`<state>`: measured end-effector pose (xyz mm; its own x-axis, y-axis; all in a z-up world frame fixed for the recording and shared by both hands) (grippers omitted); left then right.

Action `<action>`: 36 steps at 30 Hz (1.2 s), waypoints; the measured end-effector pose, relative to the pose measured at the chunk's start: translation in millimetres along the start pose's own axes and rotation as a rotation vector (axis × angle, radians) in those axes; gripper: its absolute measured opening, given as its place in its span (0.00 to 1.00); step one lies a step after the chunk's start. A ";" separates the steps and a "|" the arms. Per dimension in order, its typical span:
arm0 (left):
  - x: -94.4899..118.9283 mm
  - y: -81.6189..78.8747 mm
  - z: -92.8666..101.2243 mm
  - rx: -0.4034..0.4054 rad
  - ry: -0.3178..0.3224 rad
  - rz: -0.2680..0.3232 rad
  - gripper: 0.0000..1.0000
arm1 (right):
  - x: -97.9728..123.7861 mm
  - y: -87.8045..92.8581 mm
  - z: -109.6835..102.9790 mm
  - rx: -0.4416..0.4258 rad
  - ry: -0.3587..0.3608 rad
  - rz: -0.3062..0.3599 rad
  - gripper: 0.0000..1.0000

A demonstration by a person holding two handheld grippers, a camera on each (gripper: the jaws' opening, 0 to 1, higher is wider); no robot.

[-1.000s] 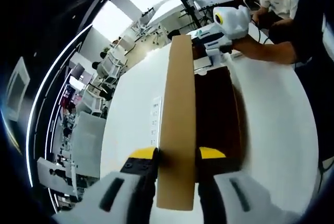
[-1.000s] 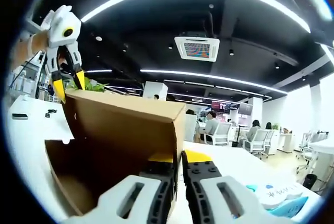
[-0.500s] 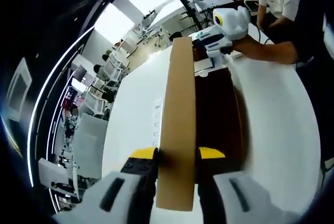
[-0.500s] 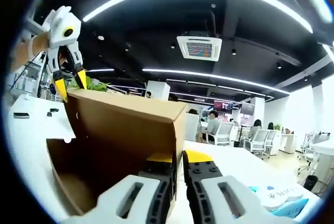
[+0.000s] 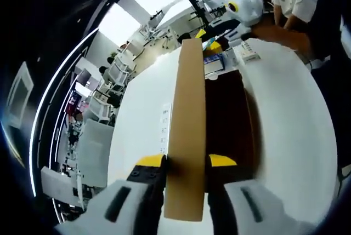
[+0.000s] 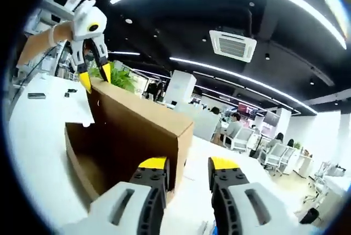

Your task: Operate the shoe box by opening the lid, removing the specified soft item, and placing it in the target area until the item is outside and the box remains undamaged.

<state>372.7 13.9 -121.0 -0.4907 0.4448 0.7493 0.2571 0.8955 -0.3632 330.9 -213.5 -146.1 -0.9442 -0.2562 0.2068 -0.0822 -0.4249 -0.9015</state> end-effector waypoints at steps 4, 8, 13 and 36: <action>0.8 -0.6 2.0 -0.004 -0.003 -0.003 0.29 | 17.4 -26.8 -3.6 0.087 -0.136 -0.041 0.47; 0.9 -1.1 3.1 -0.007 -0.006 -0.005 0.29 | 26.7 -65.1 -16.9 0.274 -0.225 -0.074 0.56; 0.8 -1.5 2.1 -0.011 -0.006 -0.007 0.29 | 10.3 -79.6 -41.4 0.420 -0.317 -0.206 0.63; 0.9 -2.6 3.5 -0.034 -0.017 -0.021 0.29 | -52.8 -67.0 -72.1 0.701 -0.476 -0.457 0.50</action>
<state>368.6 12.0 -121.3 -0.5101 0.4262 0.7471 0.2745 0.9038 -0.3282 363.2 -108.9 -124.1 -0.6273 -0.1965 0.7535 -0.0553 -0.9540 -0.2948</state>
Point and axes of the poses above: the point that each gripper's makers call its tool centre point, and the gripper's own axes: x roughly backward along the fingers, z roughly to its right, y roughly out of its underside, the point moved 1 cm from there along x, roughly backward along the fingers, and after that the axes turned 7 degrees about -z, right-handed, at the moved point
